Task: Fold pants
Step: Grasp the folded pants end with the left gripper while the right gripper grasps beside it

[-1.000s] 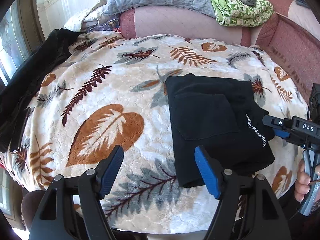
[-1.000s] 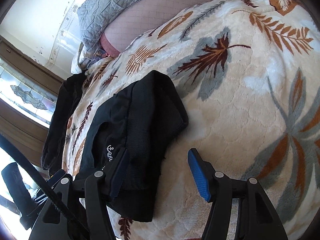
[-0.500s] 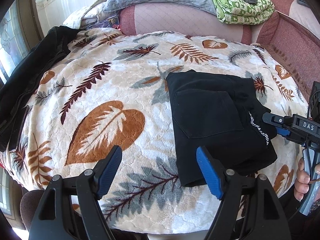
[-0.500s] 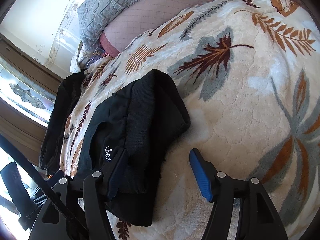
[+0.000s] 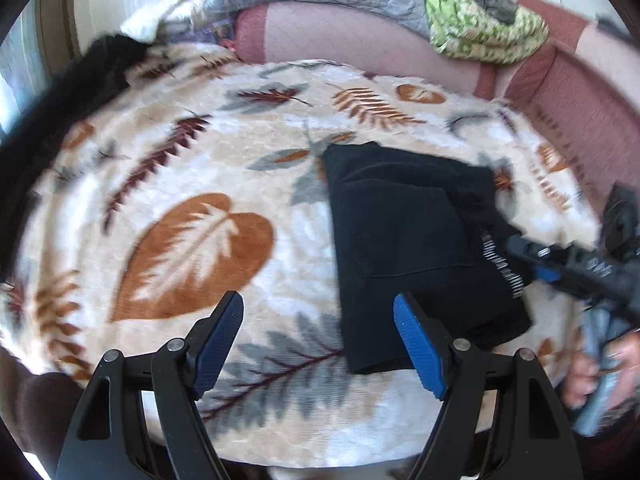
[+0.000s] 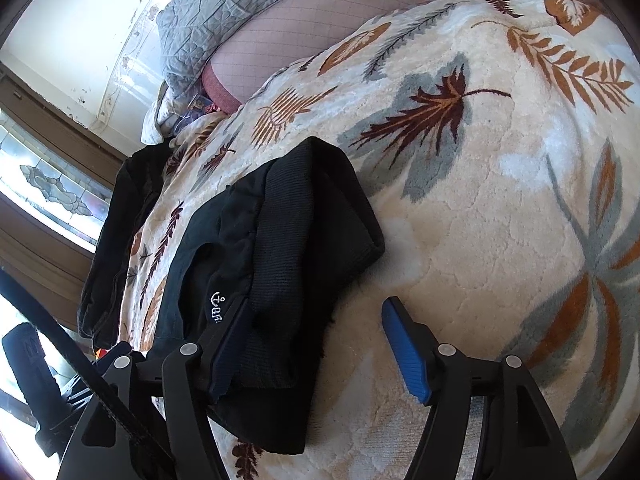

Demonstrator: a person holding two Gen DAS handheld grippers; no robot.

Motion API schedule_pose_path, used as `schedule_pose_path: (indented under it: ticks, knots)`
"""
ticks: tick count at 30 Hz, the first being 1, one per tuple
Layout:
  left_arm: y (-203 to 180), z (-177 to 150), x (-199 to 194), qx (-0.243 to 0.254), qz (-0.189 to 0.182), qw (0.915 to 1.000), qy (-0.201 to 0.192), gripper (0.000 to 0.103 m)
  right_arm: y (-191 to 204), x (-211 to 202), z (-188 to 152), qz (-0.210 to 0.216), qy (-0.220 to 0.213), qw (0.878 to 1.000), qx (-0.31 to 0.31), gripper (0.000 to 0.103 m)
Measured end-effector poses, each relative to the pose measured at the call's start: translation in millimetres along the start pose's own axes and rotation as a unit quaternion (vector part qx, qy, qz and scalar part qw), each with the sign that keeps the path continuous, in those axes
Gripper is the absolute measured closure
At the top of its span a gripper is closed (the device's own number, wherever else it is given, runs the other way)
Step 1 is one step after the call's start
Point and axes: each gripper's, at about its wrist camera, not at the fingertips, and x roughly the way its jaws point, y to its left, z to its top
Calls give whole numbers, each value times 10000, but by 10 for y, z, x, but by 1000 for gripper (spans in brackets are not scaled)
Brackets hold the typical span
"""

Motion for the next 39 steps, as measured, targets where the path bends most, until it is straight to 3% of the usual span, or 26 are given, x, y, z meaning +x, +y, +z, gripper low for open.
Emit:
schedule_pose_path:
  ticks: [3, 8, 11, 16, 20, 23, 25, 27, 33, 39]
  knots:
    - [104, 78, 48, -426, -635, 9970, 75, 25, -2, 11, -1, 61, -43, 10000, 25, 26]
    - [192, 295, 318, -657, -1110, 9915, 161, 25, 22, 79, 11, 353, -71, 9993, 116, 26]
    - [221, 429, 600, -810, -1599, 9828, 441, 25, 78, 149, 14, 441, -56, 9990, 77, 26]
    - [81, 604, 1041, -614, -2125, 9709, 918, 24, 148, 315, 82, 526, -30, 9986, 103, 26]
    - [-17, 698, 1141, -563, -2163, 9702, 935, 20, 182, 468, 186, 588, -2, 9980, 226, 27]
    - [-94, 689, 1052, -242, -1887, 9781, 841, 49, 254, 479, 183, 357, 64, 9993, 113, 54]
    - [-76, 670, 961, -116, -1860, 9798, 731, 59, 299, 432, 180, 328, 70, 9994, 23, 71]
    - [-47, 675, 863, -144, -1861, 9800, 686, 64, 357, 358, 200, 418, 47, 9991, -47, 74]
    - [-91, 743, 515, 106, -1460, 9888, 292, 65, 692, 190, 265, 548, 18, 9977, -411, 75]
    - [-6, 969, 422, -115, -1454, 9892, 151, 65, 901, 190, 506, 687, 57, 9962, -528, 75]
